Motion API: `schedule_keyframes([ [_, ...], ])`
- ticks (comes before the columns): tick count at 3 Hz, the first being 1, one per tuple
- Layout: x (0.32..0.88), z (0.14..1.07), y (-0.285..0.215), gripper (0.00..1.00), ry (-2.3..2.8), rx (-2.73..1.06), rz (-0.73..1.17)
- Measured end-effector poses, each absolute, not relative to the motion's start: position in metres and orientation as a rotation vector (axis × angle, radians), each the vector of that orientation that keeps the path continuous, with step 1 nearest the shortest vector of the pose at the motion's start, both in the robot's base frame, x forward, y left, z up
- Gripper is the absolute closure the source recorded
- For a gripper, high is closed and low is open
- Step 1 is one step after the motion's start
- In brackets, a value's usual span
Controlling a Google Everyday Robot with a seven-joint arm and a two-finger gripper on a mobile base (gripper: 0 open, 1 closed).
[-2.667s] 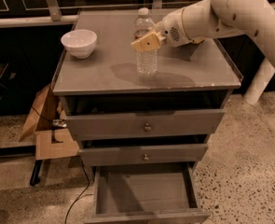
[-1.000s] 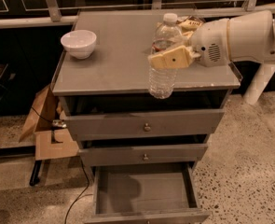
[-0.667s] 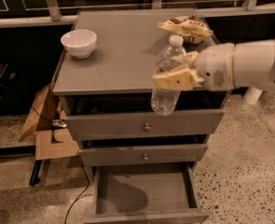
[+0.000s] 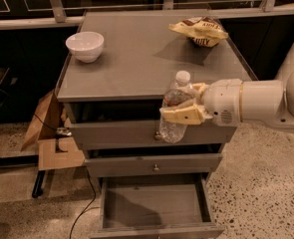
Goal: Place water bottle into bottom drawer
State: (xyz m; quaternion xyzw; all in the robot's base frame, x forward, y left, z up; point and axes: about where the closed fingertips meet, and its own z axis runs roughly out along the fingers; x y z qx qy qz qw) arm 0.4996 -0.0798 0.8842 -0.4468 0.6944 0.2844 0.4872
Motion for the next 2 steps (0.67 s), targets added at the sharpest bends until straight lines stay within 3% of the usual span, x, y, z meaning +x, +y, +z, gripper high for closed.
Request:
schedule_keyframes([
  [2, 0.501, 0.814, -0.098, 1.00, 1.662, -1.233, 0.565],
])
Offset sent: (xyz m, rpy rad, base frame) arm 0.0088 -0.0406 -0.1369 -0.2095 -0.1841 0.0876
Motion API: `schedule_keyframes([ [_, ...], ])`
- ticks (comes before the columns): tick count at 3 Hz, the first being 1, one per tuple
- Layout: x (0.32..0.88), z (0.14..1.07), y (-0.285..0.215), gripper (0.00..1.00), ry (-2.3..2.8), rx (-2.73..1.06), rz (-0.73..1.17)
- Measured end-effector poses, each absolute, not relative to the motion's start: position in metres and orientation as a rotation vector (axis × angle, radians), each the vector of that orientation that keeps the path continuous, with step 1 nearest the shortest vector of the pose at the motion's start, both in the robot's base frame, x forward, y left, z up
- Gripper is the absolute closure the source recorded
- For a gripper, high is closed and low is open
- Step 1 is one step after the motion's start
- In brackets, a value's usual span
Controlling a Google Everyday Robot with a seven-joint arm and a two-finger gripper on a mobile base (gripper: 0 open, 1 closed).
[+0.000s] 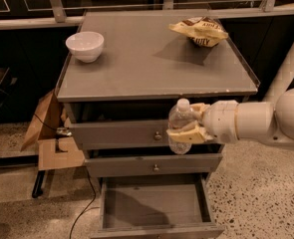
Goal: Place water bottle into bottom drawer
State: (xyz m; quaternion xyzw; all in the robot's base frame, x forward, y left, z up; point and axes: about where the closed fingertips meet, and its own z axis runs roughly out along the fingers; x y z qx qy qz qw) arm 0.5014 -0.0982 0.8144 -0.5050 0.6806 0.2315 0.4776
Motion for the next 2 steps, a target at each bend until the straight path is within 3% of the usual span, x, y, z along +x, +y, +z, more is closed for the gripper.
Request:
schedule_keyframes([
  [2, 0.508, 0.672, -0.113, 1.00, 1.640, -1.305, 0.607],
])
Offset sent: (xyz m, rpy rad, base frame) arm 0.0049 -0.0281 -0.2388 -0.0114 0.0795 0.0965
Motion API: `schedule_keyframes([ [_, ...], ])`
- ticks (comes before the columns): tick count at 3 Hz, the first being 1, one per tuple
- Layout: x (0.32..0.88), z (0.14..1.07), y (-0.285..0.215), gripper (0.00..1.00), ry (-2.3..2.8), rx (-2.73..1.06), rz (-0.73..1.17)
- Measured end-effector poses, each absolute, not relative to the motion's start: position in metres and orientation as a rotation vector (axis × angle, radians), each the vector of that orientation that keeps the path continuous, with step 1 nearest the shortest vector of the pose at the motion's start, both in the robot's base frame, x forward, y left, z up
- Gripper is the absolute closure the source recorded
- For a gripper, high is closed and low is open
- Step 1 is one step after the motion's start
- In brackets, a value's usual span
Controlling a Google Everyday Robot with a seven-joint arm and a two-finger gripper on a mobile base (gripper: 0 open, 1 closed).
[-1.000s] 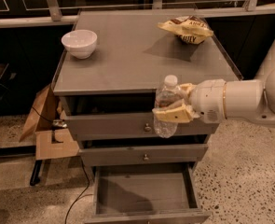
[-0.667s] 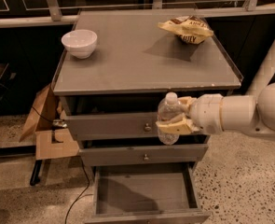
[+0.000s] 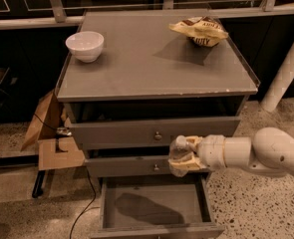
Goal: Place water bottle into bottom drawer
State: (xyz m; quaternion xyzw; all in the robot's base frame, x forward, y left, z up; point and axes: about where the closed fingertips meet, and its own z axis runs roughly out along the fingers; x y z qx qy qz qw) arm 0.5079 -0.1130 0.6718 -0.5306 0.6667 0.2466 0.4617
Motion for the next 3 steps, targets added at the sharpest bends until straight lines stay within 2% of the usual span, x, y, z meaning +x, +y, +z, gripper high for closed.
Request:
schedule_keyframes([
  [1, 0.492, 0.602, -0.123, 1.00, 1.701, -1.305, 0.676],
  [3, 0.489, 0.576, -0.127, 1.00, 1.713, -1.330, 0.675],
])
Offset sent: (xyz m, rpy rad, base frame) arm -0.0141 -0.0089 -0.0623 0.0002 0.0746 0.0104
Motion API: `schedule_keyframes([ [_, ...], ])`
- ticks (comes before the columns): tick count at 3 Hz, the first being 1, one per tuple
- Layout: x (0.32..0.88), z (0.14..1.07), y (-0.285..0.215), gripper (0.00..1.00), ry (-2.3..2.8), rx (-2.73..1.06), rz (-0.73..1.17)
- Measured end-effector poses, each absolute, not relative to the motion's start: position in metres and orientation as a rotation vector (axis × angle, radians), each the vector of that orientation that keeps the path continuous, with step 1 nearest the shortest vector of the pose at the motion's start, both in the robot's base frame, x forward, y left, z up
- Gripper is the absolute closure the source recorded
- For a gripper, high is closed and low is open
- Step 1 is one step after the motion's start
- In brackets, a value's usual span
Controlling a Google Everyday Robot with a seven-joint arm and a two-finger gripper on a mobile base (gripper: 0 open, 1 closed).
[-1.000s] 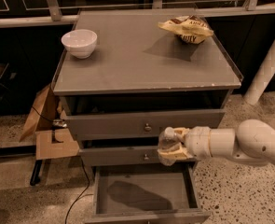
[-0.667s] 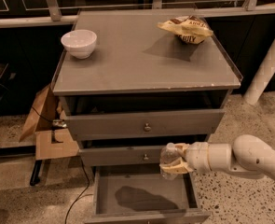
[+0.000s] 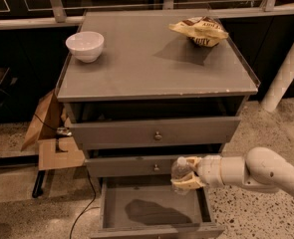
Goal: Place water bottle into bottom drawer
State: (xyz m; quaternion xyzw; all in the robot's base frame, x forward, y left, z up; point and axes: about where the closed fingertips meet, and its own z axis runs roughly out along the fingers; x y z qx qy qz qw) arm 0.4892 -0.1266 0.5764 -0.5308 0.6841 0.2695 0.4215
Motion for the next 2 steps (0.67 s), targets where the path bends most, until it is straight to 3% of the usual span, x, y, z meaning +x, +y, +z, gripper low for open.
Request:
schedule_keyframes([
  [2, 0.496, 0.470, -0.119, 1.00, 1.642, -1.297, 0.737],
])
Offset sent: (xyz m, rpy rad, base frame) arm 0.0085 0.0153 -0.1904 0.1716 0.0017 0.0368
